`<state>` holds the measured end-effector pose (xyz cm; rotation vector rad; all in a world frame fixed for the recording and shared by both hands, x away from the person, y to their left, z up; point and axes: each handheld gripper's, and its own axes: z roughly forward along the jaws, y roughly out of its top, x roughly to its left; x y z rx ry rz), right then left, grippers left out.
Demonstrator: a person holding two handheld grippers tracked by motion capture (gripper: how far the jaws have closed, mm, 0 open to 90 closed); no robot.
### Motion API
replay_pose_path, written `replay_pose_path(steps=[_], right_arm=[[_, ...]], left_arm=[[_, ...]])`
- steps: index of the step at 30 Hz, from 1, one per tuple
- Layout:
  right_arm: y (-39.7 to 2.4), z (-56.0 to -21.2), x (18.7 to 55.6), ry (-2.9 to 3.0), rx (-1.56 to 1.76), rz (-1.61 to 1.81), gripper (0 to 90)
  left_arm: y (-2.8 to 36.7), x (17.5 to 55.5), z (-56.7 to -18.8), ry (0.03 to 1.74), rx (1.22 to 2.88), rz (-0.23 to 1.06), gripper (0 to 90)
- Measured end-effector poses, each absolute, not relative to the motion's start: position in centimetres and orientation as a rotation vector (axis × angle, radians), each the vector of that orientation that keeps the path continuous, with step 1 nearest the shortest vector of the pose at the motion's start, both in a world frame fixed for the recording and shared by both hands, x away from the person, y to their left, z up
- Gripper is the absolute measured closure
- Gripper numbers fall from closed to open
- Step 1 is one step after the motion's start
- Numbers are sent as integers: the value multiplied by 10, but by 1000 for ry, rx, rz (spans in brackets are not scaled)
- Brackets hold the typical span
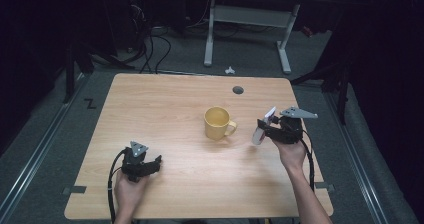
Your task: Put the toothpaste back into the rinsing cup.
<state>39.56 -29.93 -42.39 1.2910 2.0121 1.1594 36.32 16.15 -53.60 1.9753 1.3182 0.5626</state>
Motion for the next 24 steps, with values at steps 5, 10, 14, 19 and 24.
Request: replay_pose_path(steps=[5,10,14,19,24], right_arm=[[-298,-422,393,2019,1282,1173,489],[-297,-420,391,2028,1259,1181,490],[-295,-417,391,2042,1245,1187,491],[-290,-410,390,2052,1214,1208,491],[-286,-404,390,2061,1195,1239,491]], left_arm=[[161,363,-536,1319,1975,563,263],[161,363,-536,1319,1975,563,263],[161,363,-536,1318,1976,563,264],[161,363,-536,1318,1975,563,263],[162,363,-536,1318,1975,563,263]])
